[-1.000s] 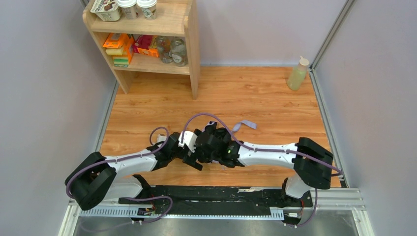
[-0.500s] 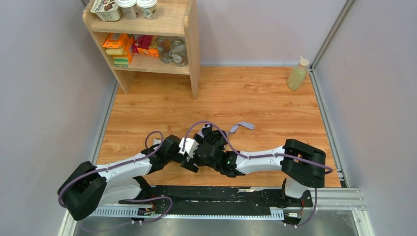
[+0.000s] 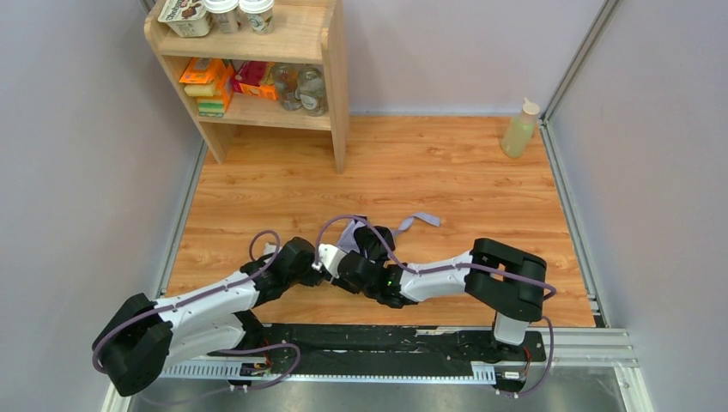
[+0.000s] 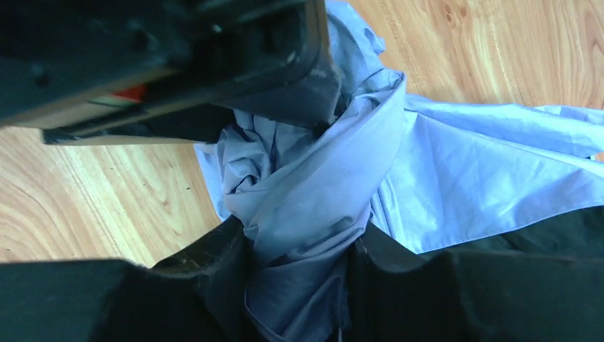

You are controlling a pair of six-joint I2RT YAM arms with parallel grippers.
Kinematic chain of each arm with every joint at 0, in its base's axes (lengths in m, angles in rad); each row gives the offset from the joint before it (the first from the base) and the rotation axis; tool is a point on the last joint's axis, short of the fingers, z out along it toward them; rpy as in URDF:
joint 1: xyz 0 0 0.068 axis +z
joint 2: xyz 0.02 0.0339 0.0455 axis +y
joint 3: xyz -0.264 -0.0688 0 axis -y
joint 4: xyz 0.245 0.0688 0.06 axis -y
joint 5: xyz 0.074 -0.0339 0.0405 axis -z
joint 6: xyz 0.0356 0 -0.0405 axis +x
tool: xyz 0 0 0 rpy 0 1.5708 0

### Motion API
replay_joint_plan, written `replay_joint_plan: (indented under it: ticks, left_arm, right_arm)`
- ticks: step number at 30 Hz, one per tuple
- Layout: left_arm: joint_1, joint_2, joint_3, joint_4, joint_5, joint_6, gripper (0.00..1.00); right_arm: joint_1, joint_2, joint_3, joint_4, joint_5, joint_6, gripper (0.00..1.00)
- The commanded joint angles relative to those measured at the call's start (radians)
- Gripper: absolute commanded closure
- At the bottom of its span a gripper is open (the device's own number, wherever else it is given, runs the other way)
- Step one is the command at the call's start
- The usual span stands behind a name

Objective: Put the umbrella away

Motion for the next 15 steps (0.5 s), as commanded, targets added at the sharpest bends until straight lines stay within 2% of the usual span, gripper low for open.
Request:
replay_joint_plan:
  ticks: [1, 3, 4, 6, 8, 10, 13, 15]
  left_arm:
    - [-0.011, -0.066, 0.037, -0.249, -0.02, 0.075, 0.87]
    - [-0.011, -0.118, 0.065, -0.264, -0.071, 0.11, 0.65]
    - [-0.011, -0.158, 0.069, -0.257, -0.092, 0.142, 0.51]
    - [-0.011, -0.224, 0.085, -0.26, -0.169, 0.21, 0.26]
    - [-0.011, -0.303, 0.083, -0.251, -0.252, 0.254, 0.25]
    - [-0.011, -0.376, 0.024, -0.164, -0.269, 0.305, 0.25]
    - [-0.011, -0.453, -0.044, -0.032, -0.254, 0.301, 0.25]
    - [-0.009, -0.46, -0.082, 0.056, -0.226, 0.282, 0.25]
  right_arm:
    - [-0.078, 0.031, -0.046, -0.195, -0.054, 0.093, 0.8]
    - [-0.131, 0.031, -0.079, -0.183, -0.222, 0.168, 0.94]
    - [-0.157, 0.036, -0.088, -0.163, -0.292, 0.191, 0.99]
    - [-0.211, 0.059, -0.087, -0.159, -0.469, 0.228, 1.0]
    - [-0.271, 0.08, -0.089, -0.133, -0.627, 0.278, 1.0]
    - [-0.357, 0.088, -0.124, -0.04, -0.795, 0.358, 1.0]
    - [-0.482, 0.164, -0.124, 0.073, -1.071, 0.519, 1.0]
    - [-0.546, 0.238, -0.133, 0.211, -1.21, 0.663, 1.0]
